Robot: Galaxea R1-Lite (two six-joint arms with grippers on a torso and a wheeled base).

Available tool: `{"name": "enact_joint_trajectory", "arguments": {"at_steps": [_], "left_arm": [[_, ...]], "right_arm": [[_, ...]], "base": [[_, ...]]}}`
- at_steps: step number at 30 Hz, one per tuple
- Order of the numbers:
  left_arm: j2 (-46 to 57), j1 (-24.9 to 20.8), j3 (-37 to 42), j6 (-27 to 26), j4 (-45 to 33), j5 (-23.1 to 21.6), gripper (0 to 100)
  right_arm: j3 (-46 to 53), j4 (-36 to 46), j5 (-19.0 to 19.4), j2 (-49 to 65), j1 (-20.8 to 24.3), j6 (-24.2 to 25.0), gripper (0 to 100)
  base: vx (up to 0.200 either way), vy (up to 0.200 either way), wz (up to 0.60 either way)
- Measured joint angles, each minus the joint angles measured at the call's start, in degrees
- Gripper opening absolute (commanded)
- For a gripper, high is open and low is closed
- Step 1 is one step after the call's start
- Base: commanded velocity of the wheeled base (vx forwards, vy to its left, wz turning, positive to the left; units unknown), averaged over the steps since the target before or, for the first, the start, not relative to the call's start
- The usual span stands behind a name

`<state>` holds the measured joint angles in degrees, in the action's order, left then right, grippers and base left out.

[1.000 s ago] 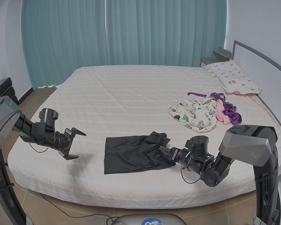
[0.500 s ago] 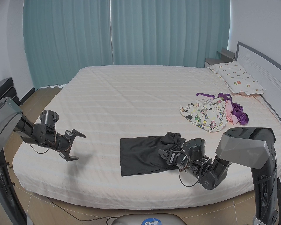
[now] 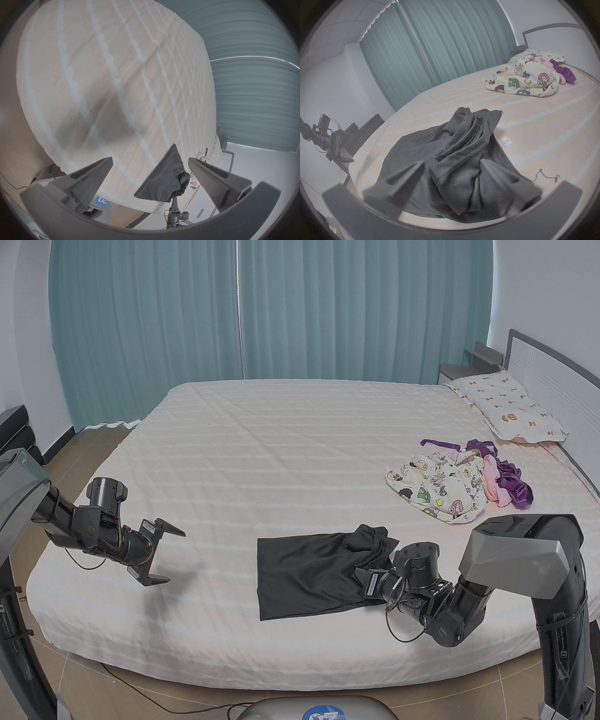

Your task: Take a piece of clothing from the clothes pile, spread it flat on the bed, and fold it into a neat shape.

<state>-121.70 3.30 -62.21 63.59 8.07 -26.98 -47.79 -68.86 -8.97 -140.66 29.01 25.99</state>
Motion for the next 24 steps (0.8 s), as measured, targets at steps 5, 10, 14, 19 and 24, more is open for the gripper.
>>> {"name": "enact_joint_trajectory", "arguments": {"at_steps": [5,10,14,19,24], "left_arm": [[-0.1,0.0,0.0,0.0,0.0,0.0,100],[-0.1,0.0,0.0,-0.1,0.0,0.1,100],[-0.1,0.0,0.0,-0.2,0.0,0.2,100],[-0.2,0.0,0.0,-0.2,0.0,0.2,100],[-0.2,0.0,0.0,-0.4,0.0,0.2,100]], "right_arm": [[1.4,-0.2,0.0,0.2,-0.4,0.0,0],[3.8,-0.4,1.6,1.8,-1.5,-0.1,0],[5.4,-0.3,3.3,2.9,-3.3,-0.1,0],[6.9,1.1,5.3,4.0,-5.1,-1.2,0],[8.4,3.4,6.4,4.8,-6.6,-3.8,0]], "base": [[0.000,0.000,0.00],[0.000,0.000,0.00],[0.000,0.000,0.00],[0.000,0.000,0.00],[0.000,0.000,0.00]]}}
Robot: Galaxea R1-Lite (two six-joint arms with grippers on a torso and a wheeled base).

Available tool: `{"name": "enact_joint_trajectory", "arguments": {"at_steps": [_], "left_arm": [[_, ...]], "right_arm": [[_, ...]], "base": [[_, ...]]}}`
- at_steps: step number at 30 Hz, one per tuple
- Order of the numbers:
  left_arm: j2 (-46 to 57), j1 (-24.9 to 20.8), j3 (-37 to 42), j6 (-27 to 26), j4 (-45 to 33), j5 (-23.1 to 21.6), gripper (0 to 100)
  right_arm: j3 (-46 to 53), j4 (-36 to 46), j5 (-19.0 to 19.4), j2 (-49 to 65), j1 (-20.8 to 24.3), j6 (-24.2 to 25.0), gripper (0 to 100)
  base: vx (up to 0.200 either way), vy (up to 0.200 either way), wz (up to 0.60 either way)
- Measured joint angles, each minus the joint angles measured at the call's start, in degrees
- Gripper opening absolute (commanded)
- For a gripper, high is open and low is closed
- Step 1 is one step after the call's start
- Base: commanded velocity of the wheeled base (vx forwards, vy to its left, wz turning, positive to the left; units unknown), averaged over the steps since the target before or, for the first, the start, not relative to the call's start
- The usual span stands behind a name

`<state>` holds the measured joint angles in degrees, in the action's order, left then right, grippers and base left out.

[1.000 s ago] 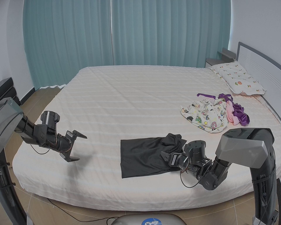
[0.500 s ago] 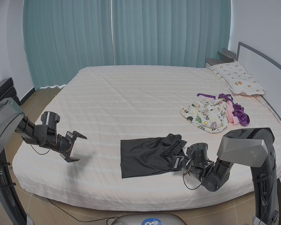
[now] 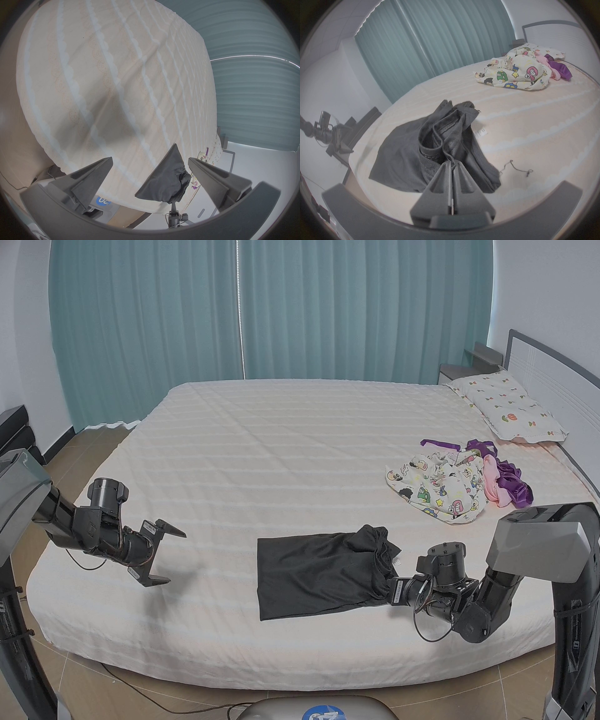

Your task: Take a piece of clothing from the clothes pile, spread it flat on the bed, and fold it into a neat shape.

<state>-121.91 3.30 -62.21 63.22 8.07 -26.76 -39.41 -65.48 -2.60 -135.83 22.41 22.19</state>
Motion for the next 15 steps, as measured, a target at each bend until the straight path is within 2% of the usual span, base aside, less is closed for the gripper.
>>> {"name": "enact_joint_trajectory", "arguments": {"at_steps": [10,15], "left_arm": [[-0.1,0.0,0.0,-0.1,0.0,0.1,100],[-0.1,0.0,0.0,-0.1,0.0,0.1,100]], "right_arm": [[-0.5,3.6,0.5,0.4,-2.5,-0.8,0],[-0.4,6.7,0.8,0.6,-3.4,-3.2,0]], "base": [[0.000,0.000,0.00],[0.000,0.000,0.00]]}}
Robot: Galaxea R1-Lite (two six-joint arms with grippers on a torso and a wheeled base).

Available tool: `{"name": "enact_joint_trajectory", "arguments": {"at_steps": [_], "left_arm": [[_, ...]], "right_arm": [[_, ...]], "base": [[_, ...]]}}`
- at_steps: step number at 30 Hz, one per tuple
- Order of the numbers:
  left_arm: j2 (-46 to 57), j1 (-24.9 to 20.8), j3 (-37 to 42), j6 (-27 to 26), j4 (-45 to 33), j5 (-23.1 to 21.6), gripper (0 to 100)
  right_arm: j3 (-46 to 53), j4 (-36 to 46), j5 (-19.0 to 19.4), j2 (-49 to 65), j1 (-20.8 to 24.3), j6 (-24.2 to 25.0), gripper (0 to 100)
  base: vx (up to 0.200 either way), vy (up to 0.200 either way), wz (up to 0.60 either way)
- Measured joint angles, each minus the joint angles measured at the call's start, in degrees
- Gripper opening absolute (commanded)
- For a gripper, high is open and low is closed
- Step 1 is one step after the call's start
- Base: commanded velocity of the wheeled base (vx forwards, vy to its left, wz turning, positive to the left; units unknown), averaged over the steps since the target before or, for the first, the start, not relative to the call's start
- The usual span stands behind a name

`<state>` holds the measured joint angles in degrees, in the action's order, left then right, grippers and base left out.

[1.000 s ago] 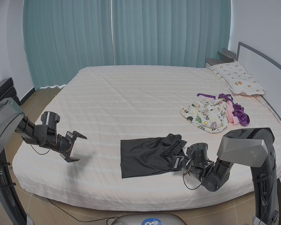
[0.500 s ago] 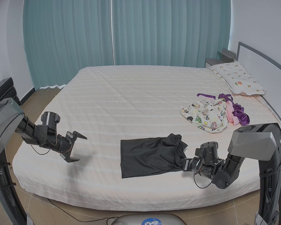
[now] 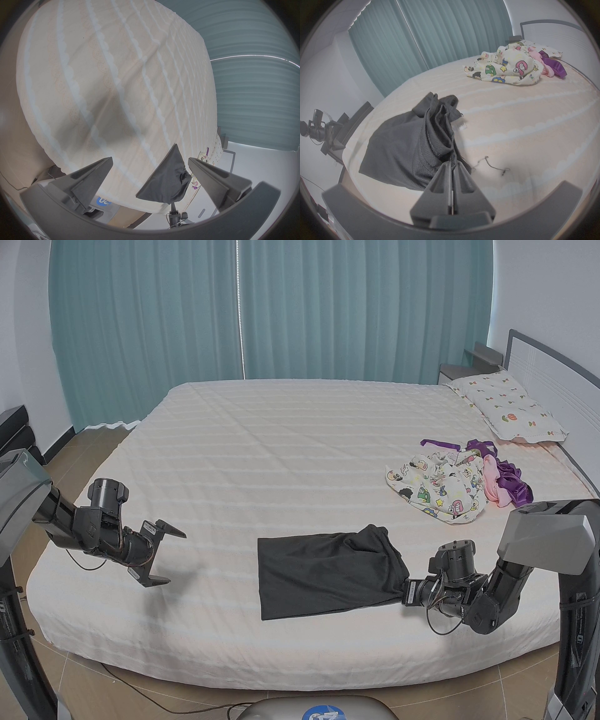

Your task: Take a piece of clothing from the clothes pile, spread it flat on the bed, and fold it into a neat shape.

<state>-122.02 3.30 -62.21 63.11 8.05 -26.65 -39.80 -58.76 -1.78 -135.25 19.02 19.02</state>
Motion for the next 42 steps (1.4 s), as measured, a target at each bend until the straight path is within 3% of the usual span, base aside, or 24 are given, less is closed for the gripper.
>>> {"name": "enact_joint_trajectory", "arguments": {"at_steps": [1,15,18,25,42], "left_arm": [[0.0,0.0,0.0,0.0,0.0,0.0,100],[-0.3,-0.1,0.0,0.0,0.1,0.4,100],[-0.3,-0.1,0.0,-0.1,0.1,0.4,100],[-0.3,-0.1,0.1,-0.2,0.0,0.2,100],[-0.3,-0.2,0.1,-0.2,0.2,0.4,100]], "right_arm": [[0.1,0.4,0.0,0.1,-0.2,-0.6,100],[0.0,-0.9,0.6,0.9,-1.3,-0.1,100],[-0.6,-1.7,1.7,1.8,-2.5,2.5,100],[-4.6,-2.7,6.7,2.8,-4.0,13.7,100],[-13.1,-2.5,12.0,-1.0,-5.9,17.9,100]], "base": [[0.000,0.000,0.00],[0.000,0.000,0.00],[0.000,0.000,0.00],[0.114,0.000,0.00],[0.024,0.000,0.00]]}}
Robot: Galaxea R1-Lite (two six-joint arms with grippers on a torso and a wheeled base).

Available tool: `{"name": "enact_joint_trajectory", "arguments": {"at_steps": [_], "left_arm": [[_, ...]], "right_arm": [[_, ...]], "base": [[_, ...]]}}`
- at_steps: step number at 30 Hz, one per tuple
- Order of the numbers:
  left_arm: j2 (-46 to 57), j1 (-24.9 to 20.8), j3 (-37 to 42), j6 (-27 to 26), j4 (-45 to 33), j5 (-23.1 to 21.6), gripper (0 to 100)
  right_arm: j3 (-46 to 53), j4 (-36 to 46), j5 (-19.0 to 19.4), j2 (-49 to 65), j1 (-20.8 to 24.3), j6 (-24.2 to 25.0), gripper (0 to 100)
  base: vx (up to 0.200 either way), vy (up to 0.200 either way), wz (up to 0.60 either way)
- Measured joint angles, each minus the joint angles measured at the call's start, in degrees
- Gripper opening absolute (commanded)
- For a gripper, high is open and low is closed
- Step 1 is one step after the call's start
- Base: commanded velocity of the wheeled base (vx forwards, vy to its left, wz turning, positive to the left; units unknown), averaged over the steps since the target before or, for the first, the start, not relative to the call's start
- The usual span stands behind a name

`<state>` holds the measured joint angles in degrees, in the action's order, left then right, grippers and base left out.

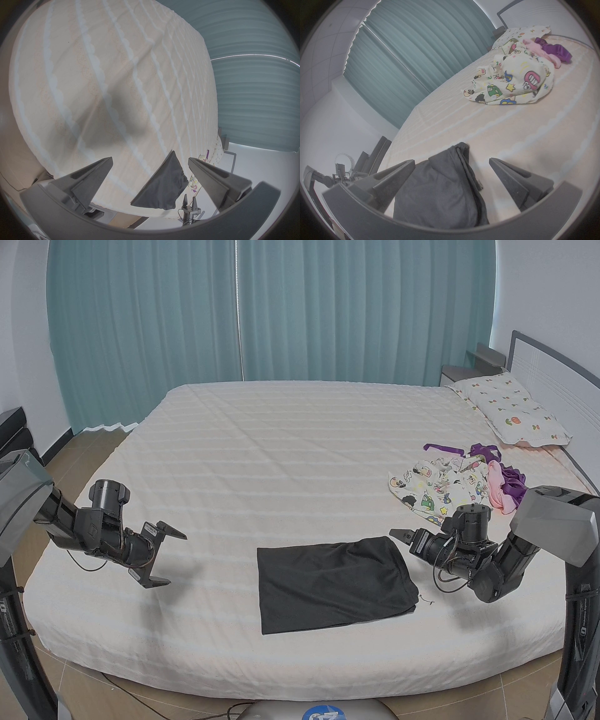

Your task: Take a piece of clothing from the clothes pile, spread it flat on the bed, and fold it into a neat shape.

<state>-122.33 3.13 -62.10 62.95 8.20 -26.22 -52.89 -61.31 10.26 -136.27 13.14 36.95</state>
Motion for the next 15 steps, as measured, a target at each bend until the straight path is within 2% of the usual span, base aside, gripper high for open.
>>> {"name": "enact_joint_trajectory", "arguments": {"at_steps": [2,6,8,15], "left_arm": [[0.0,0.0,0.3,0.1,1.1,0.0,100],[0.0,0.0,0.6,0.2,1.6,0.0,100],[0.0,0.1,0.7,0.2,1.8,0.0,100],[0.0,0.1,0.8,0.1,1.8,0.0,100]], "right_arm": [[-2.0,0.1,2.7,-2.3,0.7,0.5,100],[-3.5,0.1,3.2,-4.0,1.2,0.6,100],[-4.7,0.0,3.2,-5.3,1.5,0.8,100],[-6.0,-0.3,3.2,-6.9,1.7,0.9,100]], "base": [[0.000,0.000,0.00],[0.000,0.000,0.00],[0.200,0.000,0.00],[0.000,0.000,0.00]]}}
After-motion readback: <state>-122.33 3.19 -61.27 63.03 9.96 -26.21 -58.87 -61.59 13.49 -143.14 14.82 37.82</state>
